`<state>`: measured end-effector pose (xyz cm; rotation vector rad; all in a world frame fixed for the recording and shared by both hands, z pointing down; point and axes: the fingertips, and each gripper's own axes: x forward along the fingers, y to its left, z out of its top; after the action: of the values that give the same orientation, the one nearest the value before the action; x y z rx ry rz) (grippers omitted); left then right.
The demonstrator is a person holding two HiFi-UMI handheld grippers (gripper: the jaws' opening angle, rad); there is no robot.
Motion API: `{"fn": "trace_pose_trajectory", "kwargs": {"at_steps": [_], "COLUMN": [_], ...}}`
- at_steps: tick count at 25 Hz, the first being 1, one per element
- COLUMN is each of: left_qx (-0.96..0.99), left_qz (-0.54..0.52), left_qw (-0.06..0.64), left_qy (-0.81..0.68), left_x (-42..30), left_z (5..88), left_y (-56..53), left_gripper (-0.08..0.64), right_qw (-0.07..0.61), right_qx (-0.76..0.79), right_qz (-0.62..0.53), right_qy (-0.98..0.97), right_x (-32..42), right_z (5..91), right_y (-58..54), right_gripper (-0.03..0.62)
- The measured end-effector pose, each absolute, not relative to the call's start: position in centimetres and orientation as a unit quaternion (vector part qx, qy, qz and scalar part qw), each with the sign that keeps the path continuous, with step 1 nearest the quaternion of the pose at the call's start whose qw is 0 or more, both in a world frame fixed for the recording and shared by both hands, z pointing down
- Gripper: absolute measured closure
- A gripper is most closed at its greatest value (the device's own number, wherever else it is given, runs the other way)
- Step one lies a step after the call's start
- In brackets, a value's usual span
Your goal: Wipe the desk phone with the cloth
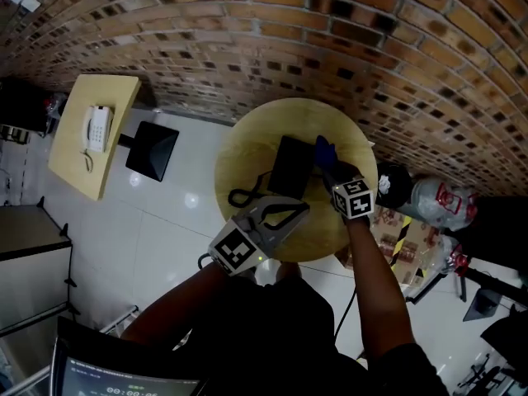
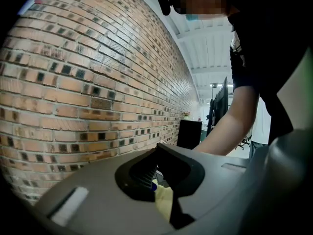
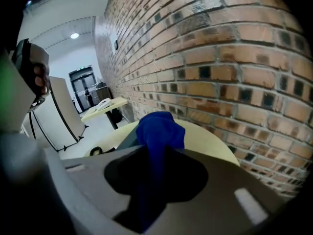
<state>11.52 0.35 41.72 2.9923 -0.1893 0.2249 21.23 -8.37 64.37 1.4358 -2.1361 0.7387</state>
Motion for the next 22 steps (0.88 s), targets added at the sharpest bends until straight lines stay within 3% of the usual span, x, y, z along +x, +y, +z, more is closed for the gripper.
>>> {"fn": "trace_pose_trajectory", "kwargs": {"at_steps": [12,22], "left_qx": [0.989,0.987], "left_qz": [0.065,0.065], "left_qw": [0.075,0.082], "left_qy": [-0.106,-0.118], "left_x": [5.8,2.8], "left_z": [41.5,42.4], "left_y": [-1.0,-1.2], "left_gripper": [0.558,0.558], "right_qw": [0.304,0.347], "right_qx": [0.473,0.436], "right_qz": [0.213,0.215], "right_qy": [-0.799,-0.802], "right_x": [16.3,13.0], "right_z": [64.8,68.8], "right_y": [-14.0,-11.0], "right_gripper": [0.495,0.495]}}
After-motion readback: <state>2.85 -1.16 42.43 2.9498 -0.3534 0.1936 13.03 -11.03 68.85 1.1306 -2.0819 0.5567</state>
